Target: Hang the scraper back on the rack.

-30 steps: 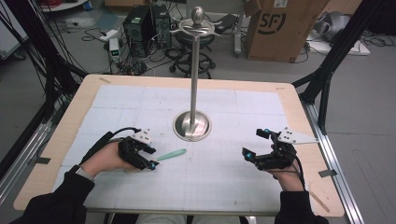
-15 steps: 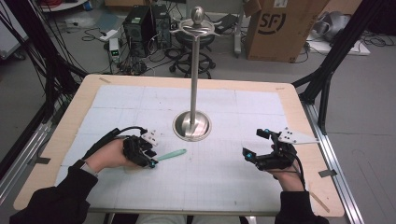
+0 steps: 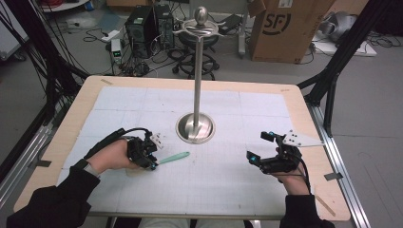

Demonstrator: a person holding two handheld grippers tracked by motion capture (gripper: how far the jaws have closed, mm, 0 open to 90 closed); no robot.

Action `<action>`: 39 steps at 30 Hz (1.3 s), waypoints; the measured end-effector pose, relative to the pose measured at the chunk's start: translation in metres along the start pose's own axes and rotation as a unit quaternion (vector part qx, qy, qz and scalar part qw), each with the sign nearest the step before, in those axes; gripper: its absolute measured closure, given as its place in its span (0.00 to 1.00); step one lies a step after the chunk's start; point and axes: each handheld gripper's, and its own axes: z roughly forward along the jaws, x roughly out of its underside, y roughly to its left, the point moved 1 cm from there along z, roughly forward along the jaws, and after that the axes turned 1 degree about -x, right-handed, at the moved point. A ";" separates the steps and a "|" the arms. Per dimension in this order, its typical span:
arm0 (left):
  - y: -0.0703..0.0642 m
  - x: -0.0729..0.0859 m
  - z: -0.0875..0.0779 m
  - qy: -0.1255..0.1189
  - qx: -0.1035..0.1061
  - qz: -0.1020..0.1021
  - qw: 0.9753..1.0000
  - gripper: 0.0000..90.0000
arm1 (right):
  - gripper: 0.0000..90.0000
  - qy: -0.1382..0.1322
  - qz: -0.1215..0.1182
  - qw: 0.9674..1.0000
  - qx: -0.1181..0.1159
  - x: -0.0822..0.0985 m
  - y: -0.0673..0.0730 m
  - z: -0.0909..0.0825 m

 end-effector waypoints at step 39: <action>-0.003 0.028 -0.056 -0.308 -0.003 -0.080 0.948 0.89 | 0.01 0.000 -0.002 1.000 0.003 0.000 0.001 0.000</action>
